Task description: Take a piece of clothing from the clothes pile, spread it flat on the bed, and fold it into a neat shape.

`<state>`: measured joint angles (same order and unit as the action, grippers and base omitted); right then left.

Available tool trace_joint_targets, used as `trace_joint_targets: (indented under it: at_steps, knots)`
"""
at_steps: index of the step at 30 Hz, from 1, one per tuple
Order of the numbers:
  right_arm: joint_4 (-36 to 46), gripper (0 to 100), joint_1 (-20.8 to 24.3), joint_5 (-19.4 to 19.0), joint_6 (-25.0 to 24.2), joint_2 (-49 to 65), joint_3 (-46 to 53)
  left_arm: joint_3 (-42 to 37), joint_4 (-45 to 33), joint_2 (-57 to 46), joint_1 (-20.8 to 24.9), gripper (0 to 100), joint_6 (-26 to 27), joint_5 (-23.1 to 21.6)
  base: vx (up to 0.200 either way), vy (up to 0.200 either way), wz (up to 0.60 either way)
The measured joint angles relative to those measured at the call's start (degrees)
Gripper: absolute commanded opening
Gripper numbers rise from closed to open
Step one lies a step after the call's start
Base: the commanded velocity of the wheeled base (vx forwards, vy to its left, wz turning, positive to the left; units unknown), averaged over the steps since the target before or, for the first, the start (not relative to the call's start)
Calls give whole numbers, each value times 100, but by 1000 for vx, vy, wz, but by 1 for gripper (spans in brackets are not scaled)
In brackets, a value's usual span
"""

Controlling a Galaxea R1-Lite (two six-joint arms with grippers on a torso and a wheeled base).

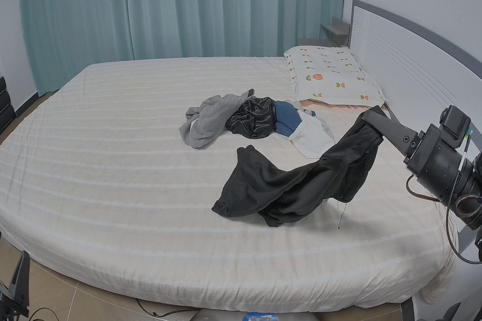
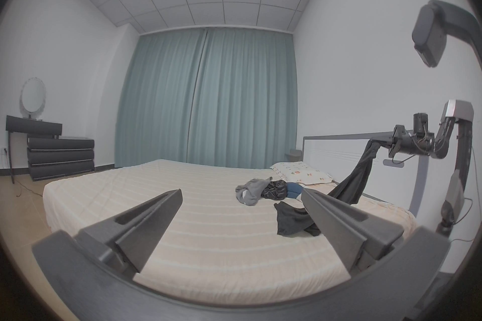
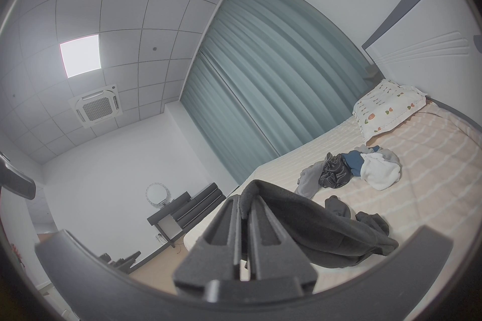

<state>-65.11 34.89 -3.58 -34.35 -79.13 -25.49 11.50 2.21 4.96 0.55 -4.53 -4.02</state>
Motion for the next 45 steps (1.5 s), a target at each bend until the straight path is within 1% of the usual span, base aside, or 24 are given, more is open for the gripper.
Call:
trace_joint_targets:
  at_steps: [4, 9, 13, 16, 25, 30, 37, 41, 45]
  knots:
    - [2, 0, -44, 4, 1, 9, 68, 396, -245, 683, 18, 100, -6, -169, 0, 0, 0]
    - [2, 0, -118, 4, 6, 9, 165, 374, -364, 1546, 41, 100, 29, -267, 0, 0, 0]
    - [2, 0, -155, 0, 11, -26, 177, 324, -247, 2342, 166, 100, 143, -297, 0, 0, 0]
    - [2, 0, -173, 0, 12, -67, 174, 294, -5, 2966, 363, 100, 208, -306, 0, 0, 0]
    - [0, 0, -204, 4, 23, -177, 74, 254, 707, 4846, 1163, 100, 325, -286, 0, 0, 0]
    - [0, 0, -215, 9, 52, -205, 20, 269, 1240, 5931, 1471, 100, 347, -276, 0, 0, 0]
    - [-2, 0, -226, 13, 96, -224, -72, 380, 2567, 7580, 1810, 100, 284, -227, 0, 0, 0]
    - [0, 0, -232, 15, 116, -232, -111, 584, 3294, 8671, 2086, 100, 87, -66, 0, 0, 0]
    - [-2, 0, -236, 17, 127, -232, -155, 1028, 3877, 9818, 2447, 100, -239, 145, 0, 0, 0]
